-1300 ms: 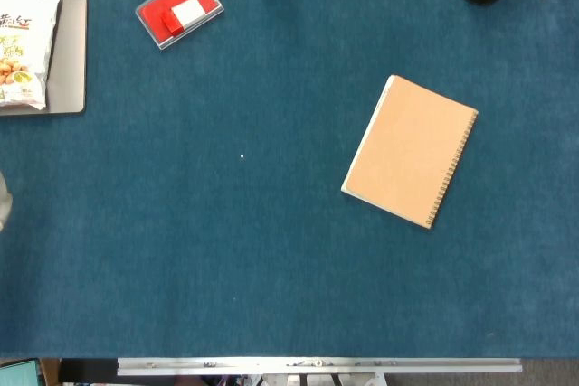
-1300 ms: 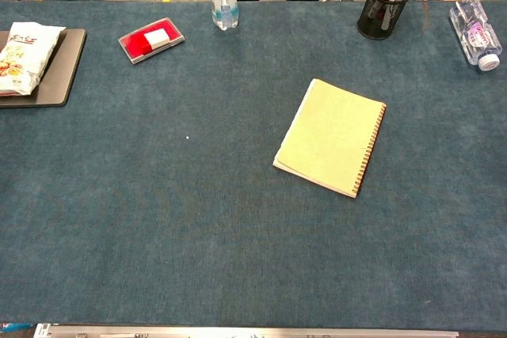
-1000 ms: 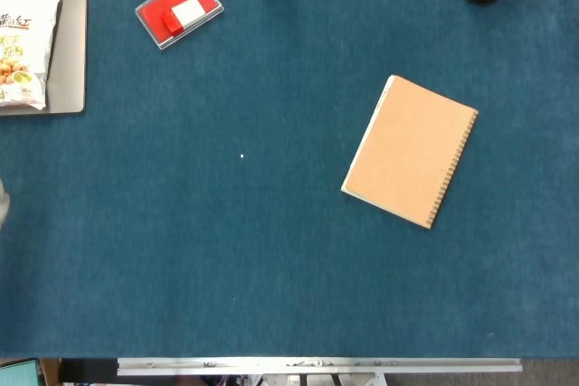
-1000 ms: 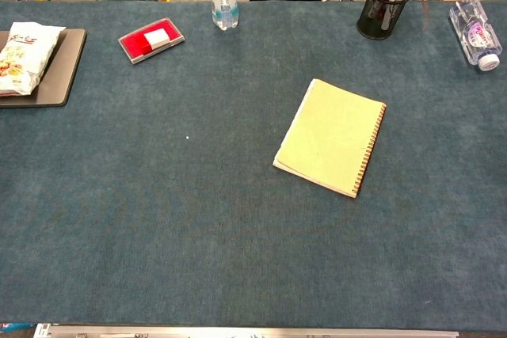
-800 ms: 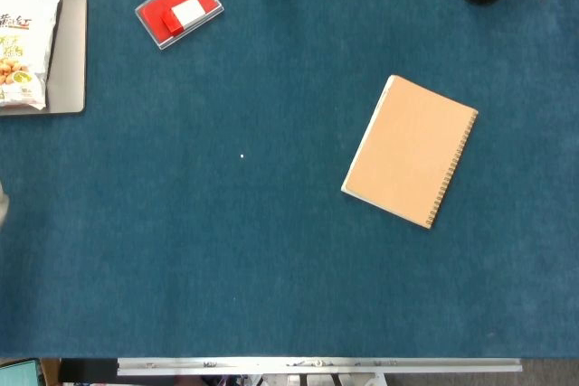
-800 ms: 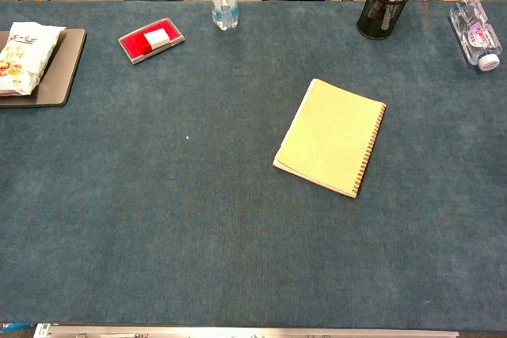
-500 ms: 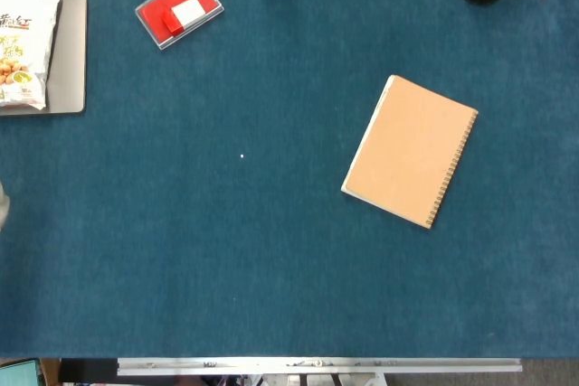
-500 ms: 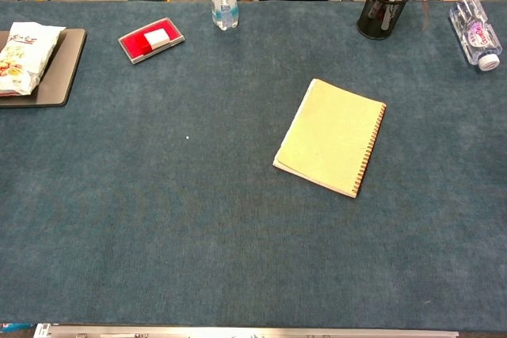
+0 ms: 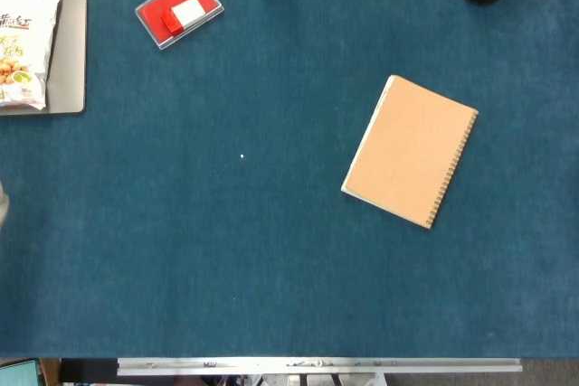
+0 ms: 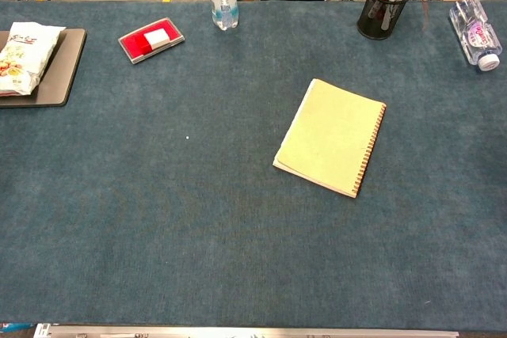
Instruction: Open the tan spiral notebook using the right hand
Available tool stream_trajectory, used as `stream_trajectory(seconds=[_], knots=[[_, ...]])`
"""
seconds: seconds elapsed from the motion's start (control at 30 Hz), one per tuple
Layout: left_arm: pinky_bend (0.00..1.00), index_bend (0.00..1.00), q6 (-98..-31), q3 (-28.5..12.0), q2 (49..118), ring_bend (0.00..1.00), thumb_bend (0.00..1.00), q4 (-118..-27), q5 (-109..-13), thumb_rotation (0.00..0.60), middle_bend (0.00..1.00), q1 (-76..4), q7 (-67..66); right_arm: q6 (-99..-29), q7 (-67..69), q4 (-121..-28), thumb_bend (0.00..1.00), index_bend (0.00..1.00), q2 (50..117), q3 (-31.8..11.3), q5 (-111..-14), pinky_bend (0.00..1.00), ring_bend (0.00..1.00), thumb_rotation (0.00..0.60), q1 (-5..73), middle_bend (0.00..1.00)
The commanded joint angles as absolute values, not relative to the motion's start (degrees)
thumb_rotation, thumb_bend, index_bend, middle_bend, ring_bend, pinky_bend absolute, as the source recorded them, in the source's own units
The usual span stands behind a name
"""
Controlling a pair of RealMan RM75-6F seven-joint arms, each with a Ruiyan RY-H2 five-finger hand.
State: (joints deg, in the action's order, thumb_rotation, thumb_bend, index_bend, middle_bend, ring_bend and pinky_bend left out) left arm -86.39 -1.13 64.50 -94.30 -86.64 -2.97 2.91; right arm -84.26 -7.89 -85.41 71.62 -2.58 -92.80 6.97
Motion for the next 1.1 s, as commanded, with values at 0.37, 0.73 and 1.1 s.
stream_trajectory(seconds=[0.37,0.73,1.1], knots=[[0.72,0.66,-86.5,-1.1,64.3,0.57,0.30,-94.5,-86.6,0.600,0.61,-2.8,2.6,-73.2,-10.0,-84.8,0.19,0.24,74.0,-3.3,-88.2,0.22,0.11,0.600,13.0,0.19],[0.72,0.66,-86.5,-0.9,64.2,0.57,0.30,-94.7,-86.8,0.600,0.61,-2.7,2.7,-68.0,-14.0,-91.0,0.33,0.18,74.8,-5.5,-81.3,0.22,0.11,0.600,15.9,0.16],[0.72,0.66,-86.2,-0.9,64.1,0.57,0.30,-94.5,-86.9,0.600,0.61,-2.7,3.0,-63.9,-17.9,-94.6,0.57,0.14,75.5,-6.9,-74.6,0.22,0.08,0.600,18.8,0.13]])
